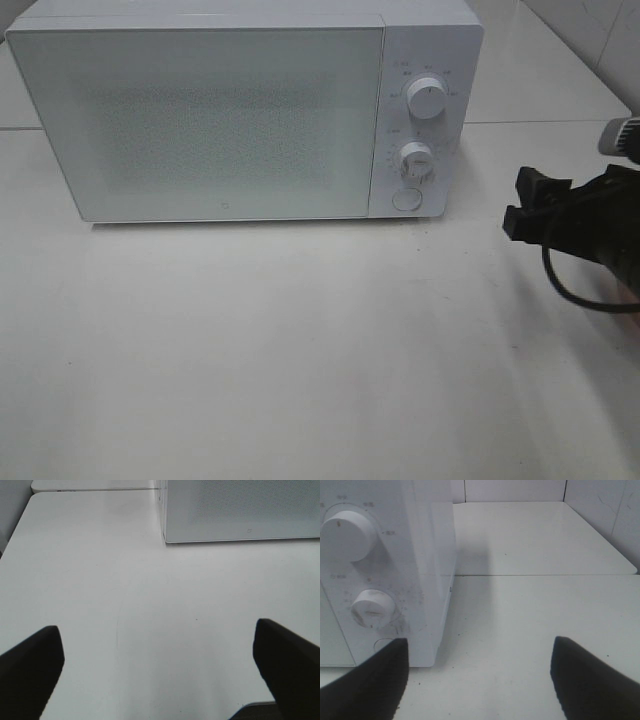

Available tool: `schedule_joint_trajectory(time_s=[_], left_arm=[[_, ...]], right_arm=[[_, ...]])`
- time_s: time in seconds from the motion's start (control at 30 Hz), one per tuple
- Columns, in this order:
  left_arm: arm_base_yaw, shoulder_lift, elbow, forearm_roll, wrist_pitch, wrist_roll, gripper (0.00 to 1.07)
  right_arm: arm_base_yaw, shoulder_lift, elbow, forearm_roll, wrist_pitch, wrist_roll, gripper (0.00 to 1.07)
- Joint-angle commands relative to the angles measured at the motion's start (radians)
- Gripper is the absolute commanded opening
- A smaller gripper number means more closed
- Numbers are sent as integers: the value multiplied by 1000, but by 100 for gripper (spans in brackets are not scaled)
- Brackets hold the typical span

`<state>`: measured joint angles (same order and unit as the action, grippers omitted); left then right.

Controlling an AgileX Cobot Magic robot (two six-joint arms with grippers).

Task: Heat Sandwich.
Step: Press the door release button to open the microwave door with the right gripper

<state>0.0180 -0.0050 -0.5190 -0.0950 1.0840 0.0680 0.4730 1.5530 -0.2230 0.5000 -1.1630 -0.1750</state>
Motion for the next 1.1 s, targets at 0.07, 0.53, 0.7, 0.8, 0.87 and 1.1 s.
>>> schedule_joint_trajectory(time_s=[0.07,0.53,0.7,0.8,0.87,1.1], left_arm=[[3,-23,1,-6,-13,-5,98],[3,-23,1,-6,-13,-5,98],[3,-23,1,-6,-13,-4,98],[3,-23,1,-6,-13,-4,98],[3,-23,1,-6,-13,-4,98],[3,-23,1,-6,-13,-4,98]], right_arm=[[110,51,-3,92,-93,-24,75],[346,192,-95,286,-123,-24,75],[347,194,-108,286,-114,-24,75],[347,194,-108,286,-107,-22,75],[347,194,-108,286,-100,-20,75],[347,194,-108,286,-96,81,75]])
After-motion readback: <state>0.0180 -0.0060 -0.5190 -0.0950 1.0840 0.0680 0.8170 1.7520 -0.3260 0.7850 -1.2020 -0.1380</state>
